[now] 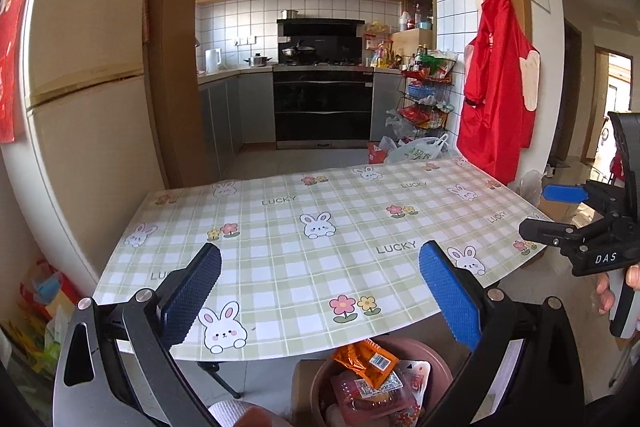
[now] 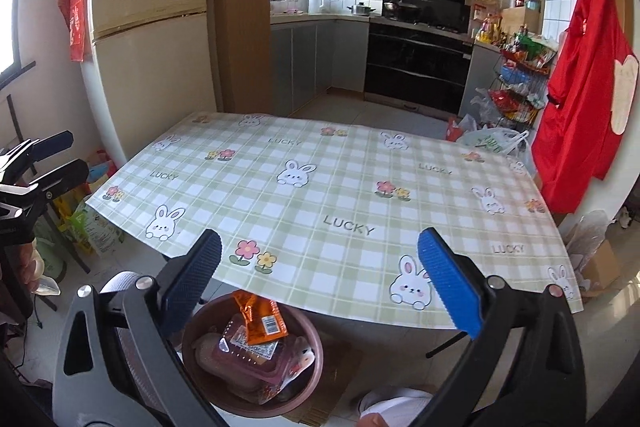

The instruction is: Collect trash

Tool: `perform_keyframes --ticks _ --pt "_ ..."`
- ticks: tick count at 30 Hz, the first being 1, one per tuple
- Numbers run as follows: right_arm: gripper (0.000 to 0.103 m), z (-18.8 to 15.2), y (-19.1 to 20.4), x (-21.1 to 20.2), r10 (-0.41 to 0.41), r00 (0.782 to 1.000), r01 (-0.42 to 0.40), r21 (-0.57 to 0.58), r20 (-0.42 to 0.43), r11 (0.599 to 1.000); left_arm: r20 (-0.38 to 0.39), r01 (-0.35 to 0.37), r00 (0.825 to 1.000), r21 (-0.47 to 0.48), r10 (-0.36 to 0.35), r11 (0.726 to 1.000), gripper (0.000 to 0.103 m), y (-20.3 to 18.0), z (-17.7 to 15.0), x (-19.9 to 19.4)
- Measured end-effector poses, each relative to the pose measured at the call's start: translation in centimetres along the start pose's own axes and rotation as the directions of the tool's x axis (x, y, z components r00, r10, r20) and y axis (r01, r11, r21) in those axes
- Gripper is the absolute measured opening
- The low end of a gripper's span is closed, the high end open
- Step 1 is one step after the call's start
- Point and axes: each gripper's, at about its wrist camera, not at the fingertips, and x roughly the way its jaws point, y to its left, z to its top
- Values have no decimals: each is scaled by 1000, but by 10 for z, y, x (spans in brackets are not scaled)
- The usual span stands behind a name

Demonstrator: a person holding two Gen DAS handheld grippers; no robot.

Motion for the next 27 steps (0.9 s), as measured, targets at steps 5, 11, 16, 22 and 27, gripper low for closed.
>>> perform_keyframes --ticks 5,11,16,22,27 --pt "97 16 -14 -25 -39 997 37 22 61 999 49 22 999 43 -24 999 97 -10 24 -9" --pt "97 27 -27 -47 -85 990 79 54 112 995 88 51 994 70 -57 996 97 -19 46 -18" --pt "97 28 -34 -51 -103 988 95 68 114 993 102 54 993 86 -63 995 97 -27 54 -20" --pt "97 27 -34 -51 -128 985 120 67 115 990 100 45 993 109 -56 993 97 -35 56 -19" --pt "97 27 -32 -52 -134 984 127 68 117 990 98 45 994 110 -55 993 97 -35 56 -18"
